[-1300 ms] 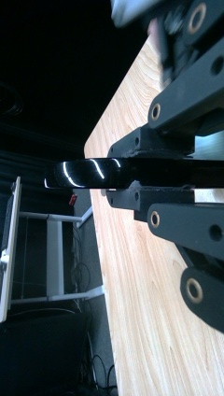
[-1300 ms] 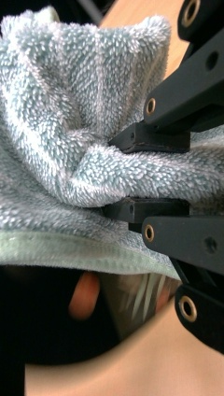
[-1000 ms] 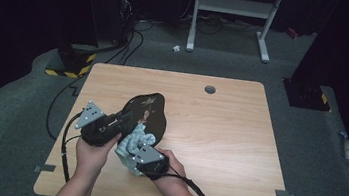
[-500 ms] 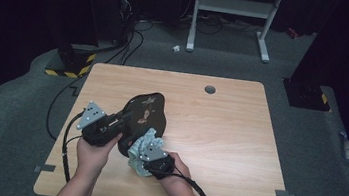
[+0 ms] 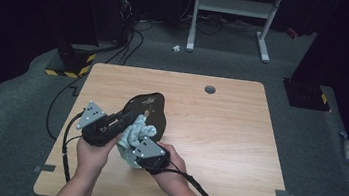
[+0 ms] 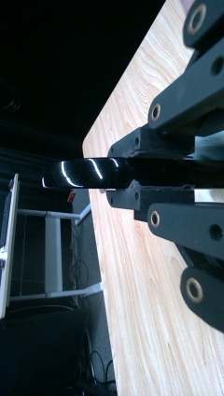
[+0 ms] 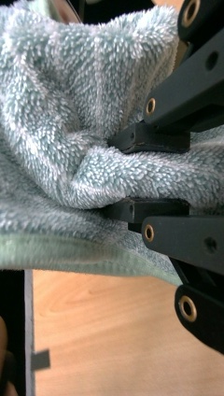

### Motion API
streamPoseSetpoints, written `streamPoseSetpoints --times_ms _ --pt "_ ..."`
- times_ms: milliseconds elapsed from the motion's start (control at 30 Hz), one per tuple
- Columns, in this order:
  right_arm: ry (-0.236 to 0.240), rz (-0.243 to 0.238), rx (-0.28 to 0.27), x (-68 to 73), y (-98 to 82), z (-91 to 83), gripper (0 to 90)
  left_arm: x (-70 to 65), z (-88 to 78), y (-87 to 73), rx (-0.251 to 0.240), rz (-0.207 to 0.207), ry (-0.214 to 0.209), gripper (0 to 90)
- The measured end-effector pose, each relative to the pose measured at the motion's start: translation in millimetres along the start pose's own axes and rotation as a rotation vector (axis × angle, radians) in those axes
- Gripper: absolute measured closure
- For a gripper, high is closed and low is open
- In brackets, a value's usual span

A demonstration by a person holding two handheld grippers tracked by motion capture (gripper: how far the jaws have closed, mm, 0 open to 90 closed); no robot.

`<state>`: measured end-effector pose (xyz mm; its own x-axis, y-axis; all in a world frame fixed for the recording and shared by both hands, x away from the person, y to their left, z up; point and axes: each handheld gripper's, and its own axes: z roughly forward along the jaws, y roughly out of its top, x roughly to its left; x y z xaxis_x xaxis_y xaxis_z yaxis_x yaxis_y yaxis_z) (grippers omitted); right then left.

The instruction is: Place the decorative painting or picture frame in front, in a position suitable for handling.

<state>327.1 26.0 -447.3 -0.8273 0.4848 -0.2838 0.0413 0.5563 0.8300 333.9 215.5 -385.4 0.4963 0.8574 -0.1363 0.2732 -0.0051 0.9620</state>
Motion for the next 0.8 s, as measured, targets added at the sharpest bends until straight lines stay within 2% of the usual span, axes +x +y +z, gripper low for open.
streamPoseSetpoints --times_ms 133,167,300,333,367,467,533,667,800 --pt "0.018 -0.003 0.048 10.8 -23.2 12.2 72.5 1.2 -0.2 -0.1 0.001 -0.005 -0.001 78.5" --pt "0.028 -0.009 0.081 12.4 -35.2 18.0 72.6 0.8 -0.2 -0.1 0.001 -0.005 -0.002 78.5" --pt "0.057 -0.014 0.184 18.5 -62.8 31.1 72.6 0.2 0.0 -0.4 -0.003 -0.003 -0.001 78.5" --pt "0.056 -0.008 0.176 18.5 -65.8 31.1 72.6 0.5 0.0 -0.7 -0.006 -0.005 -0.001 78.5" --pt "0.063 0.009 0.176 16.9 -65.3 30.5 72.5 0.6 0.0 -0.8 -0.006 -0.006 -0.002 78.5" --pt "0.056 0.013 0.172 14.5 -53.3 27.6 72.4 0.9 0.3 -0.5 -0.004 -0.008 -0.002 78.5" --pt "0.047 0.012 0.143 12.2 -43.0 22.5 72.4 1.4 0.4 -0.3 -0.003 -0.007 -0.002 78.5" --pt "0.031 0.01 0.051 4.4 -13.3 7.0 72.2 1.7 0.4 -0.4 -0.003 -0.008 -0.003 78.5" --pt "0.006 -0.004 0.001 -1.9 7.9 -2.0 72.2 2.3 0.5 0.3 0.001 -0.012 -0.005 78.5"
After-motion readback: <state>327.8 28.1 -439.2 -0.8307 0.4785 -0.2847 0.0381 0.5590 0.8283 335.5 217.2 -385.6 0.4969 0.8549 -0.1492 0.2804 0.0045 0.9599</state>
